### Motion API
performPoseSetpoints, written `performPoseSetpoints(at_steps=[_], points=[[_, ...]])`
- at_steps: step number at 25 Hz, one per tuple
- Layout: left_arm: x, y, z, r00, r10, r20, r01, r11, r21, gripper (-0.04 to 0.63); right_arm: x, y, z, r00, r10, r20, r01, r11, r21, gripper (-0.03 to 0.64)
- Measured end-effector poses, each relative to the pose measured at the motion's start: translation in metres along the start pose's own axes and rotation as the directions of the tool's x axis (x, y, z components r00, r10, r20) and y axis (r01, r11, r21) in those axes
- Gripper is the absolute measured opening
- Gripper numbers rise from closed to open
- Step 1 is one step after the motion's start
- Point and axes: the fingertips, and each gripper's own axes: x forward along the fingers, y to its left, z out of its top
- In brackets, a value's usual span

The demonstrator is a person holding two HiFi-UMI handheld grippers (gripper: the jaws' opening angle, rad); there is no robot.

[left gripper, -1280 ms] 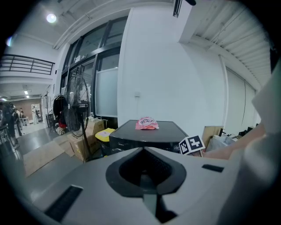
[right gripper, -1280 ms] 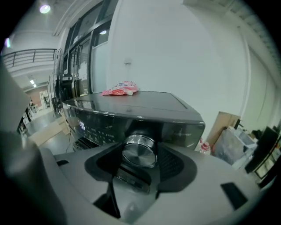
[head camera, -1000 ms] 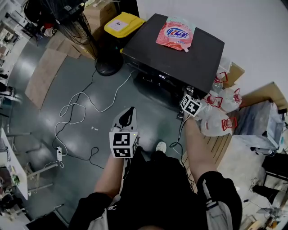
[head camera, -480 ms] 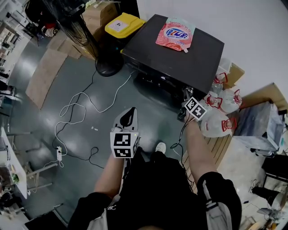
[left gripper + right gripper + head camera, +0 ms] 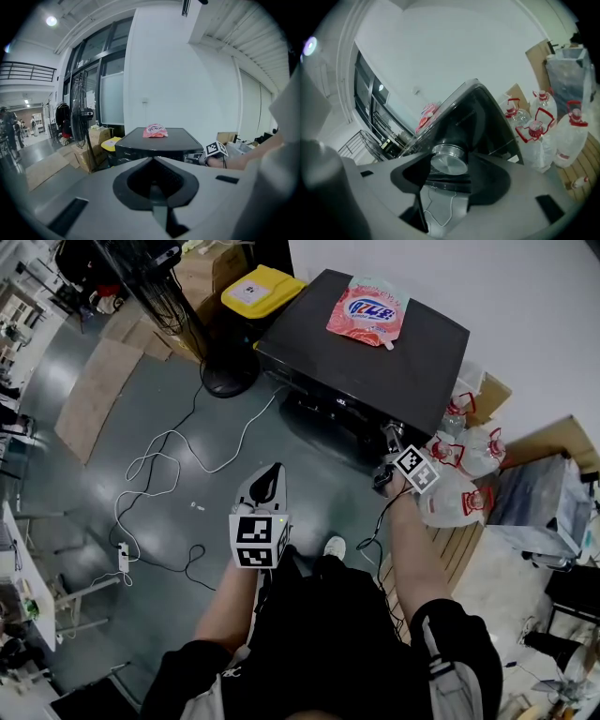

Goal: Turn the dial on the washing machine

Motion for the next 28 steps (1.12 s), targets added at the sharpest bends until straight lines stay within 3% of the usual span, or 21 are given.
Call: performPoseSetpoints(at_steps=[3,7,13,18,21,24,25,28], points=[[0.002,-0.002,0.000,1.000,-0.002,-0.004,0.002,1.000,0.005,0.012,0.001,-0.003,-0.002,0.998,0.065,0.011,-0.066,0.991,0.118,0.253],[0.005,-0.003,-0.001,1.000,-0.004,-0.012,0.004,1.000,0.009,0.012,0.000,-0.007,-0.006,0.989,0.137,0.057,-0.148,0.945,0.293,0.255],[0.010,-0.007,0.002,1.000,-0.011,-0.014,0.011,1.000,0.015,0.012,0.001,-0.006,-0.005,0.987,0.153,0.055,-0.162,0.946,0.279,0.257],[0.015,-0.013,0.008,0.999,-0.033,0.001,0.033,0.999,0.019,0.012,-0.007,-0.003,-0.001,0.994,0.079,0.075,-0.094,0.967,0.237,0.258],[0.017,-0.016,0.016,0.998,-0.056,0.024,0.056,0.998,0.020,0.012,-0.026,0.009,0.006,0.994,0.077,0.080,-0.089,0.983,0.160,0.216],[0.020,-0.023,0.028,0.995,-0.087,0.053,0.086,0.996,0.023,0.012,-0.056,0.035,0.023,0.991,0.085,0.099,-0.084,0.996,-0.011,0.062],[0.020,-0.025,0.032,0.993,-0.099,0.065,0.098,0.995,0.025,0.012,-0.067,0.047,0.030,0.989,0.095,0.110,-0.086,0.993,-0.082,0.013],[0.021,-0.030,0.046,0.986,-0.138,0.098,0.135,0.990,0.035,0.012,-0.102,0.092,0.049,0.975,0.158,0.157,-0.110,0.954,-0.278,0.000]])
